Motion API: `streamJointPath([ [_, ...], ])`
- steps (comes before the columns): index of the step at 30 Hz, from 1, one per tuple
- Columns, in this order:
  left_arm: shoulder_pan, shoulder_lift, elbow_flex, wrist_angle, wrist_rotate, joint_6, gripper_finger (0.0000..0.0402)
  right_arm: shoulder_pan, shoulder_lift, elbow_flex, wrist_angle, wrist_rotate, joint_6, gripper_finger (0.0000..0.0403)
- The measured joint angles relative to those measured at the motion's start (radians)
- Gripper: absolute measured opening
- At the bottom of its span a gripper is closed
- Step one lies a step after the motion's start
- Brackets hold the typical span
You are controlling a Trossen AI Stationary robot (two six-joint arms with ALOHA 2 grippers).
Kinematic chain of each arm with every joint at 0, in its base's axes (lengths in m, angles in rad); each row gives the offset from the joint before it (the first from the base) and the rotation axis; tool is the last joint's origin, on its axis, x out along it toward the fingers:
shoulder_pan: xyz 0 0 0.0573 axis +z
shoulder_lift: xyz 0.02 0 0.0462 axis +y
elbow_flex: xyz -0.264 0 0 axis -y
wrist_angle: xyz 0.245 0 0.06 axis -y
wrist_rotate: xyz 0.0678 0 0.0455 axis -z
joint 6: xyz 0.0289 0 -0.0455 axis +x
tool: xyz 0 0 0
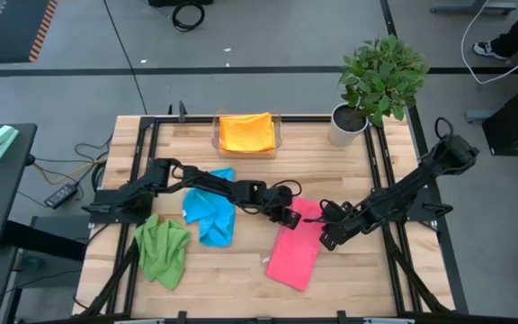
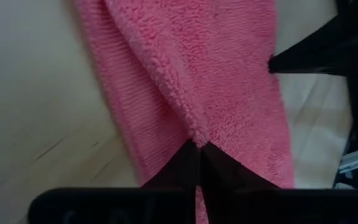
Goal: Fold microfiber towels
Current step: Fold the pink microfiber towel
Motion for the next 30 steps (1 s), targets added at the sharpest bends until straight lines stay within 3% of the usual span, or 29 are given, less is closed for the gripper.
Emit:
streamJointPath([
  [9,0.0,-0.004,0.002,-0.108,0.0,0.005,0.0012,-0.004,0.006,0.001,0.002,0.01,-0.008,0.0001],
  [22,0.051,-0.093,0.0,-0.135,-0.014,0.107,0.0147,-0.004,-0.018,0.026,-0.012,-0.013,-0.039,0.0001],
  [27,0.06,-0.093,0.001,-0.14,-0.013,0.097,0.0146,0.019,-0.067,0.064,-0.009,-0.02,0.008,0.0001],
  [30,0.043,-0.09,0.0,-0.157,0.006,0.133,0.0136,0.089,-0.072,0.104,0.016,-0.014,0.065,0.0001],
])
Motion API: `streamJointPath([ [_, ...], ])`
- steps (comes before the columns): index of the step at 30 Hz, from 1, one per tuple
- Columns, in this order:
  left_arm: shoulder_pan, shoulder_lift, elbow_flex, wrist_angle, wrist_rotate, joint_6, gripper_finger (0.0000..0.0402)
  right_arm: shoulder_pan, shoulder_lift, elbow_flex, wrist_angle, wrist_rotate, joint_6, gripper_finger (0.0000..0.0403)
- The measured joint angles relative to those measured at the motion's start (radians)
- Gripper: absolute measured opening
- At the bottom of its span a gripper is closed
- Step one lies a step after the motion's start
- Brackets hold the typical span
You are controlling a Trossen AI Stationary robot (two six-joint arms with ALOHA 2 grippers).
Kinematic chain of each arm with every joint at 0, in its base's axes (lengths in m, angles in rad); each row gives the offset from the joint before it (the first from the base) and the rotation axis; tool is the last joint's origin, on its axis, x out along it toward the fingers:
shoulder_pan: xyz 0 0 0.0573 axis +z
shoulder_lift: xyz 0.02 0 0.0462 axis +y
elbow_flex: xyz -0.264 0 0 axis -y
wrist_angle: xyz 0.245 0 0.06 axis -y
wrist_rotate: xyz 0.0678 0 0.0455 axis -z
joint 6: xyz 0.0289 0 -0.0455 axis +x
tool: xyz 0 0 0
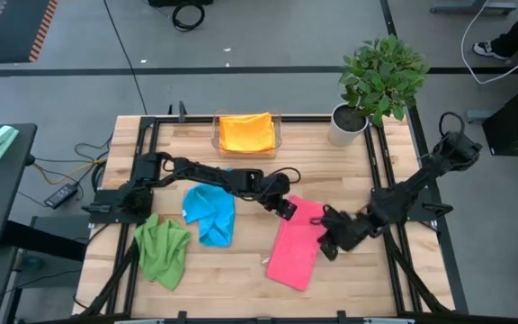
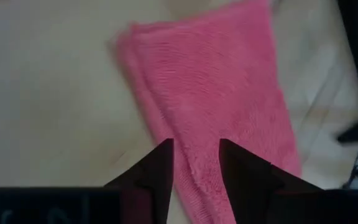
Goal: Fold microfiber towels
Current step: Fold the pink microfiber towel
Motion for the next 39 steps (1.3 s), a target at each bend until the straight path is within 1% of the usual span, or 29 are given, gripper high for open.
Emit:
streamJointPath([
  [3,-0.06,-0.026,-0.001,0.007,-0.002,0.137,0.0123,0.099,0.033,0.024,0.084,0.099,0.04,0.0001],
  [6,-0.15,-0.044,0.002,0.039,-0.003,0.288,0.0103,0.169,0.102,0.023,0.176,0.189,0.087,0.0001],
  [9,-0.237,-0.024,0.002,0.062,-0.035,0.394,0.0076,0.212,0.206,0.024,0.337,0.225,0.081,0.0001],
  [10,-0.262,-0.011,0.001,0.074,-0.046,0.418,0.0065,0.221,0.247,0.026,0.4,0.228,0.07,0.0001],
  [12,-0.292,0.015,0.0,0.105,-0.053,0.444,0.0042,0.233,0.328,0.053,0.464,0.231,0.038,0.0001],
  [15,-0.309,0.037,0.0,0.136,-0.057,0.436,0.001,0.241,0.436,0.122,0.47,0.22,0.013,0.0001],
  [17,-0.311,0.051,0.0,0.124,-0.058,0.405,0.0008,0.241,0.495,0.158,0.46,0.207,0.011,0.0001],
  [21,-0.311,0.057,0.0,0.073,-0.058,0.373,0.0025,0.242,0.57,0.214,0.439,0.132,0.032,0.0001],
  [23,-0.311,0.056,0.001,0.045,-0.058,0.367,0.0025,0.243,0.586,0.23,0.444,0.109,0.044,0.0001],
  [25,-0.312,0.056,0.0,0.013,-0.056,0.348,0.0018,0.246,0.586,0.242,0.432,0.107,0.027,0.0001],
  [27,-0.312,0.056,0.0,0.025,-0.031,0.355,0.0008,0.247,0.564,0.251,0.396,0.091,-0.016,0.0001],
  [29,-0.317,0.041,0.0,0.034,-0.017,0.403,0.0007,0.248,0.521,0.267,0.346,0.092,-0.054,0.0001],
  [33,-0.341,-0.022,0.001,0.023,-0.016,0.55,0.0019,0.265,0.453,0.278,0.281,0.103,-0.086,0.0001],
  [36,-0.38,-0.051,0.001,0.014,-0.029,0.692,0.0024,0.3,0.431,0.277,0.305,0.1,-0.131,0.0001],
  [37,-0.398,-0.054,0.001,0.013,-0.031,0.748,0.0025,0.313,0.429,0.279,0.324,0.1,-0.142,0.0003],
  [39,-0.435,-0.054,0.001,0.029,-0.031,0.932,0.0026,0.339,0.431,0.28,0.321,0.106,-0.172,0.0012],
])
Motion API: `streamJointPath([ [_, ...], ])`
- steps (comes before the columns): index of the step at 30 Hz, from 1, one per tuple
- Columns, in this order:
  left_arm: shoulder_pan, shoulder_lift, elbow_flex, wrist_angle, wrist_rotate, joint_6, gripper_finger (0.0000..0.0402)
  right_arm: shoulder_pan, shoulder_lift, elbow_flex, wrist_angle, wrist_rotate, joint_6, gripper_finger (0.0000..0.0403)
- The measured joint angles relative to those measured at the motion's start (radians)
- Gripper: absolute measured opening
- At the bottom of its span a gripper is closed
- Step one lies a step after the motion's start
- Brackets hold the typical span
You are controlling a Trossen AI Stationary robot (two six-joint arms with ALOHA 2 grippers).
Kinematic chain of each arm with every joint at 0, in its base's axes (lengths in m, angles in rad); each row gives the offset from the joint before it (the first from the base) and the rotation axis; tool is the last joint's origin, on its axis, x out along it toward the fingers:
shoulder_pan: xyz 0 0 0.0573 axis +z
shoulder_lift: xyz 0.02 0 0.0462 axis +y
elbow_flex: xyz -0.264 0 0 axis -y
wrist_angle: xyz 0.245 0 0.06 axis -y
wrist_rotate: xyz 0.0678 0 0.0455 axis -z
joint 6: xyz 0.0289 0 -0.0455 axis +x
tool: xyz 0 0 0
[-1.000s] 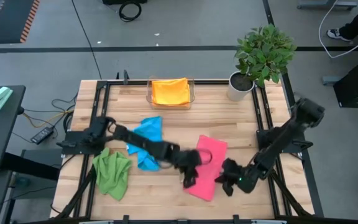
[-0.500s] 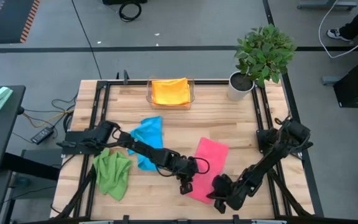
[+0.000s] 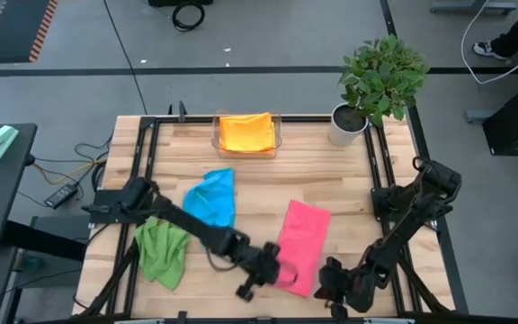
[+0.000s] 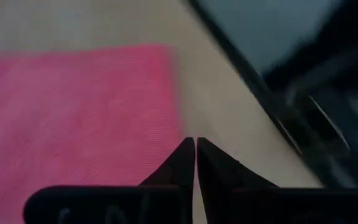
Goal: Fold microfiber towels
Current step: Fold the pink microfiber towel
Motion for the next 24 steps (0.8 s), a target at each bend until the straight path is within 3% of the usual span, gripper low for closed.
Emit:
streamJointPath([
  [3,-0.046,0.013,0.0,-0.014,-0.02,0.307,0.0032,0.02,0.008,-0.002,-0.017,0.053,-0.078,0.0036],
  [6,-0.073,0.024,-0.002,-0.016,-0.128,0.48,0.0049,0.018,0.008,-0.002,-0.002,0.065,-0.223,0.007],
  [9,-0.066,0.028,0.0,-0.009,-0.195,0.523,0.0078,0.005,0.011,-0.002,0.015,0.066,-0.343,0.0115],
  [16,-0.025,0.031,-0.001,-0.06,-0.187,0.52,0.0169,-0.002,0.043,-0.001,0.033,0.063,-0.459,0.0211],
  [20,-0.012,0.043,-0.001,-0.123,-0.171,0.584,0.0204,-0.002,0.063,-0.001,0.062,0.084,-0.514,0.0227],
  [24,-0.009,0.062,-0.002,-0.076,-0.169,0.675,0.0216,-0.001,0.088,0.015,0.064,0.129,-0.554,0.0227],
])
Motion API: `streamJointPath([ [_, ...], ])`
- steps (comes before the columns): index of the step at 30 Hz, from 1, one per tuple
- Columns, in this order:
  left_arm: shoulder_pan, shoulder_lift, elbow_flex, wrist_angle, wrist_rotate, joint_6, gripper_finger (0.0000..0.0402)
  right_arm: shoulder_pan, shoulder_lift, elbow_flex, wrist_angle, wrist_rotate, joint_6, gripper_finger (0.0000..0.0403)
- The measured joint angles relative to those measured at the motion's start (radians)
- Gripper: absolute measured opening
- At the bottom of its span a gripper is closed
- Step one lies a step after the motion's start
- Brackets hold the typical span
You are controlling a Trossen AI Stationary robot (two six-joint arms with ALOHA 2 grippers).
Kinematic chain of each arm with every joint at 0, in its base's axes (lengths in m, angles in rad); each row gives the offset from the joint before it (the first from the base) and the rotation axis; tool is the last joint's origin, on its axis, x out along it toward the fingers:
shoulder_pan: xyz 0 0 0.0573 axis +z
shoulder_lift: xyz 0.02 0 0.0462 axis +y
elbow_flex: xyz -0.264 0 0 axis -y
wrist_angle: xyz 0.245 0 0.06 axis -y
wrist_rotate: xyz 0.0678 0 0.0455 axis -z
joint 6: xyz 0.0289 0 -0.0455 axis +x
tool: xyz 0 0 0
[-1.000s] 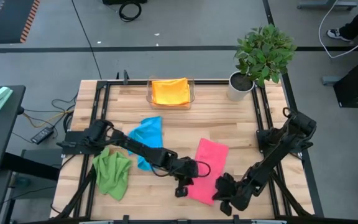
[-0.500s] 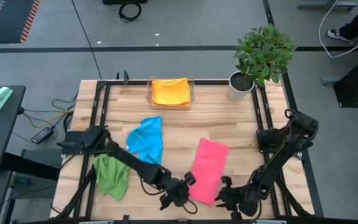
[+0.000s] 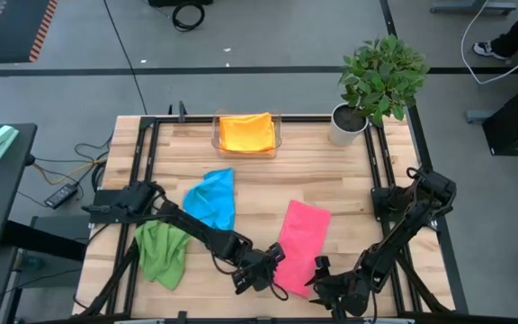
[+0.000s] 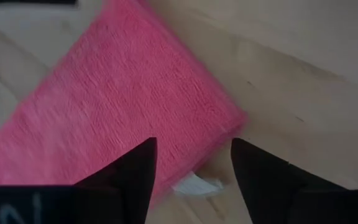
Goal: Fold microfiber towels
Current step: Fold the pink microfiber towel
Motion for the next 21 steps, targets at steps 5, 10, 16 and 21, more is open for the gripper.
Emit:
streamJointPath([
  [5,0.0,0.032,0.001,0.022,0.006,0.038,0.0205,0.011,0.059,0.028,0.001,0.034,-0.044,0.0222],
  [10,0.0,0.045,0.002,0.027,0.011,0.057,0.0184,0.015,0.117,0.063,-0.007,0.046,-0.068,0.022],
  [16,0.001,0.047,0.002,0.026,0.019,0.058,0.0153,0.015,0.141,0.071,-0.029,0.064,-0.029,0.0197],
  [21,0.003,0.05,0.001,0.029,0.039,0.059,0.0117,0.017,0.147,0.07,-0.055,0.073,0.008,0.0146],
])
